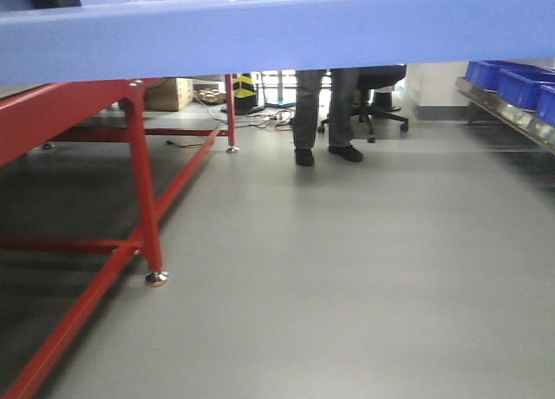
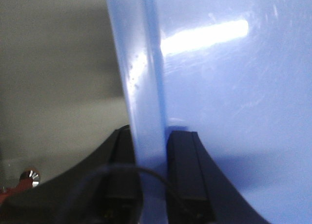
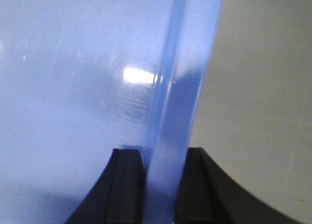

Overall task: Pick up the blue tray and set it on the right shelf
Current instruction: 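Carry the tray in both grippers while driving to the shelving rack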

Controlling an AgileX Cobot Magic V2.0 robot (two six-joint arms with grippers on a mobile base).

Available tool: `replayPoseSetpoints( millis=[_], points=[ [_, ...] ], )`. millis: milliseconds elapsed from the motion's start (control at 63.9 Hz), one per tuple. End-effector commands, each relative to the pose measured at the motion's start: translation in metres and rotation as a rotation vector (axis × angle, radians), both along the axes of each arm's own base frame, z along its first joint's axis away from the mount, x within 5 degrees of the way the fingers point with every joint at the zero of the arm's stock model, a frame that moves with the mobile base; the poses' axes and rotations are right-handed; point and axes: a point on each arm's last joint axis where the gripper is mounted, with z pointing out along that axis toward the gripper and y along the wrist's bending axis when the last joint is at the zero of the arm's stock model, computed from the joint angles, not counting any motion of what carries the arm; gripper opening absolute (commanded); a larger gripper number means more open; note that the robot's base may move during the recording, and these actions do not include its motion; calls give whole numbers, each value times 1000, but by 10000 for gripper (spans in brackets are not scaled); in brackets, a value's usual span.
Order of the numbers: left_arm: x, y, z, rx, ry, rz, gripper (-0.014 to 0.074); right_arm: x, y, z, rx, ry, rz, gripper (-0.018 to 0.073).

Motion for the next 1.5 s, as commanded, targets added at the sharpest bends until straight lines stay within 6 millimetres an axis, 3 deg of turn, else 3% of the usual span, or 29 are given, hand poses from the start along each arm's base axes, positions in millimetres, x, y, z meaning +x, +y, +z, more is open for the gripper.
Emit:
replayPoseSetpoints(
  millis=[0,1488],
  points=[
    [-10,-5,16,-69,-39,-59,-48,0,4,21,75,-140,40,57],
    [-10,-5,16,-69,-37,-59,-48,0,4,21,75,-140,40,57]
  ],
)
